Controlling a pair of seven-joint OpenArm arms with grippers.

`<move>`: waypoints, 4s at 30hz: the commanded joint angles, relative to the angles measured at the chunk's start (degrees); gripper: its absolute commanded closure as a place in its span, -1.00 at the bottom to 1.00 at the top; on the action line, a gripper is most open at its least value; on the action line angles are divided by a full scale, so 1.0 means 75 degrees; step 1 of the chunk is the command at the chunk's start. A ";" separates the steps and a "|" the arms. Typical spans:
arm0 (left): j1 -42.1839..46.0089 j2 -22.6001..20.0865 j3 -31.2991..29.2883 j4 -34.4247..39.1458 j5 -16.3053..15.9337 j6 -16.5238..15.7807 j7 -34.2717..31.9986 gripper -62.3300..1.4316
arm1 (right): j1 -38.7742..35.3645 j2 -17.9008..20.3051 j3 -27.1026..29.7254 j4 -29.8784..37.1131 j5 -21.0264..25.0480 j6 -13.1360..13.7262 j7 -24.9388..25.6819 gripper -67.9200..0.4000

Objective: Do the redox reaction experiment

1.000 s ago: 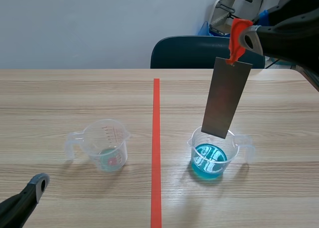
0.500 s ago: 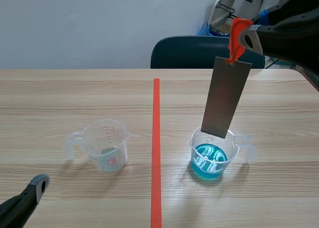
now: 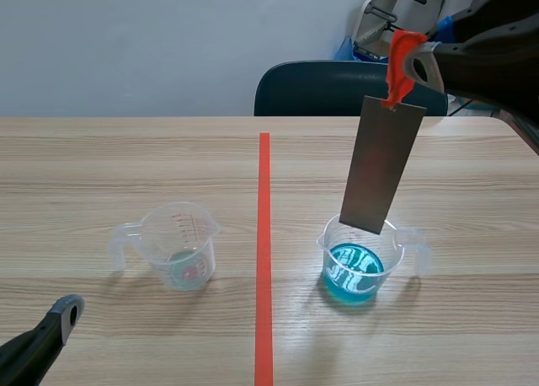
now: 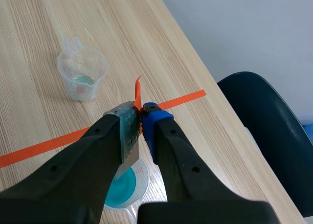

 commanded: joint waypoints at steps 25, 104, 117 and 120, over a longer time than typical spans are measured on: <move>-0.0047 0.0020 0.0038 0.0099 -0.0020 -0.0009 -0.0108 -1.00 | 0.0842 0.0000 -0.0242 0.0076 0.0140 0.0047 0.0055 0.96; -0.0047 0.0023 0.0038 0.0099 -0.0020 -0.0009 -0.0105 -1.00 | 0.5931 -0.4701 -0.6105 -0.2457 -0.0924 -0.0300 -0.2404 0.96; -0.0044 0.0023 0.0038 0.0099 -0.0020 -0.0009 -0.0105 -1.00 | 0.5931 -0.4701 -0.6105 -0.2457 -0.0924 -0.0300 -0.2404 0.96; -0.0044 0.0023 0.0038 0.0099 -0.0020 -0.0009 -0.0105 -1.00 | 0.5931 -0.4701 -0.6105 -0.2457 -0.0924 -0.0300 -0.2404 0.96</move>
